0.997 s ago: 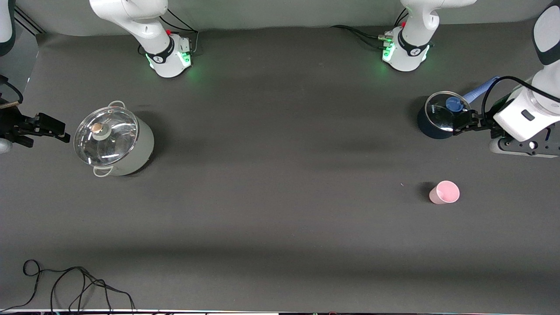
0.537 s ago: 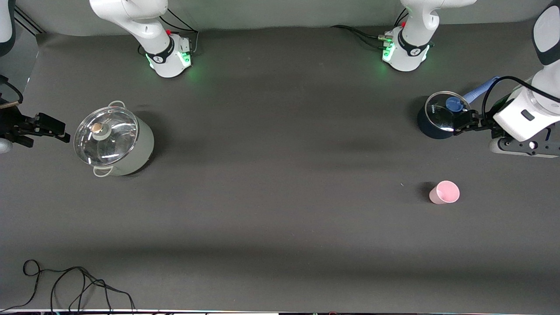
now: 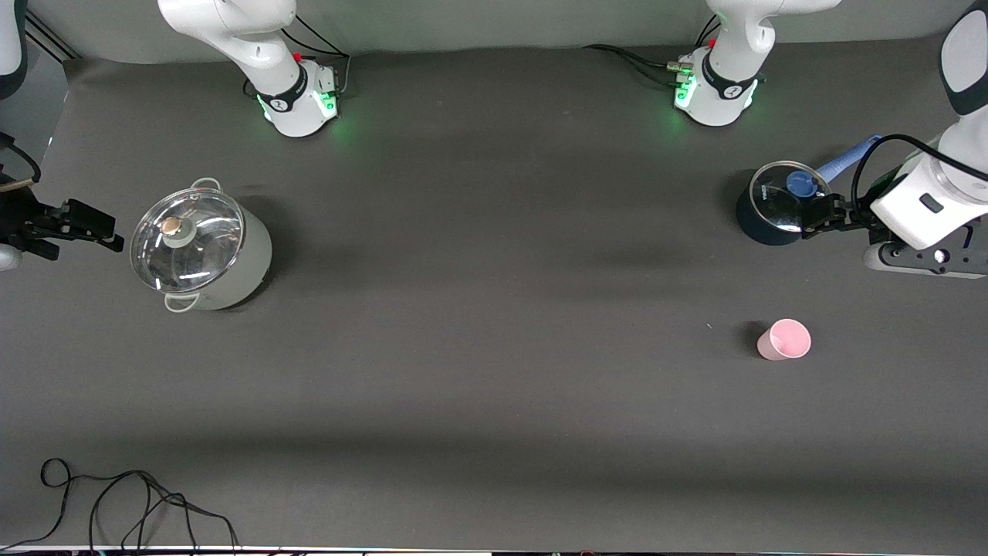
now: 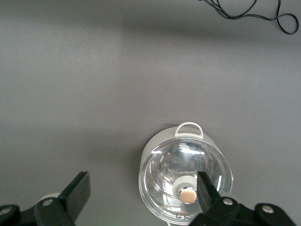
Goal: Transfer pink cup from left to right arm
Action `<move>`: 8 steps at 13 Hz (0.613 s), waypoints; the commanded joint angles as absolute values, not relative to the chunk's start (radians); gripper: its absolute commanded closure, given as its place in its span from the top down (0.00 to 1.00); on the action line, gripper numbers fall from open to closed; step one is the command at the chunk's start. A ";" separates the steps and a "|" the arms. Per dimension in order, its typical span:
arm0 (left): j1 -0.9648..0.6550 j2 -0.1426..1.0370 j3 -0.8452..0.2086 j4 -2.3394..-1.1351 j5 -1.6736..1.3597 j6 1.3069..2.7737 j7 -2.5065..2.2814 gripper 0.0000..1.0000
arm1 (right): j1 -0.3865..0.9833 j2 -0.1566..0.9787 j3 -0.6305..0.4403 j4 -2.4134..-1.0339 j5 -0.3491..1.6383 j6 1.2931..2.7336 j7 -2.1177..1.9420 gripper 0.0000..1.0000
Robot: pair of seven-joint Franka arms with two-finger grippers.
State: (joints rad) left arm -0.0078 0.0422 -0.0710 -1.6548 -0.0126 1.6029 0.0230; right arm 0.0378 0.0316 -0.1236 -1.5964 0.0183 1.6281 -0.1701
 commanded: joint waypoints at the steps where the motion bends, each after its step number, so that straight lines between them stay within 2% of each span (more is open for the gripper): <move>1: -0.015 0.044 -0.069 -1.637 0.002 1.580 0.034 1.00 | 0.041 0.023 -0.127 -1.589 0.009 1.615 -0.178 1.00; 5: -0.014 0.048 -0.069 -1.634 0.002 1.583 0.058 0.99 | 0.041 0.021 -0.127 -1.589 0.009 1.615 -0.178 1.00; 8: -0.006 0.058 -0.068 -1.626 0.002 1.591 0.321 0.99 | 0.041 0.021 -0.127 -1.589 0.009 1.615 -0.176 1.00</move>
